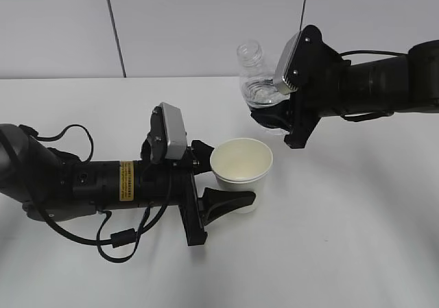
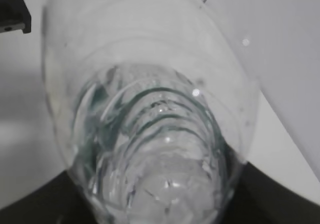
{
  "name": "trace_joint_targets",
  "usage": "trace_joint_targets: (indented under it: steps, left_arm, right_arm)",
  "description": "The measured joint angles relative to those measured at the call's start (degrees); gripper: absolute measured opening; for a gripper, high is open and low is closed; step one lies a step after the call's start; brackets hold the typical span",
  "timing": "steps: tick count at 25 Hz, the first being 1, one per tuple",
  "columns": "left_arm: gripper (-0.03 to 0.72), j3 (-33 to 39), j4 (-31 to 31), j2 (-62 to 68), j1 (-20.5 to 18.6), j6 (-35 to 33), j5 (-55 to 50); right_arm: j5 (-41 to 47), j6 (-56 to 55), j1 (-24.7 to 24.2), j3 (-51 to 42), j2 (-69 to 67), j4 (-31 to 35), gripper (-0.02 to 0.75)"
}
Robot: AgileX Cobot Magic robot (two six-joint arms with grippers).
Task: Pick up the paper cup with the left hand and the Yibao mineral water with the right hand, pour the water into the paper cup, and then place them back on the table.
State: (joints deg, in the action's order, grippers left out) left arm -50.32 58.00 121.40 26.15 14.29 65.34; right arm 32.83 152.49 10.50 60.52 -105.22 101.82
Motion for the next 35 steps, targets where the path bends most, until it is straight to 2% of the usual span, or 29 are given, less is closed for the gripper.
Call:
trace_joint_targets:
  steps: [5,9,23,35]
  left_arm:
    - [0.429,0.0,0.0,0.0,0.0,0.0,0.0]
    - [0.429,0.0,0.0,0.0,0.0,0.0,0.0]
    - [0.429,0.0,-0.4,0.0,0.0,0.0,0.0]
    - [0.429,0.0,-0.4,0.0,0.0,0.0,-0.4]
  right_arm:
    - [0.0,-2.4,0.0,0.0,0.0,0.0,0.429]
    - [0.0,0.1,0.0,0.0,0.0,0.0,0.429]
    - [0.0,25.5,0.0,0.0,0.0,0.0,0.429]
    - [0.0,26.9,0.0,0.0,0.0,0.0,0.429]
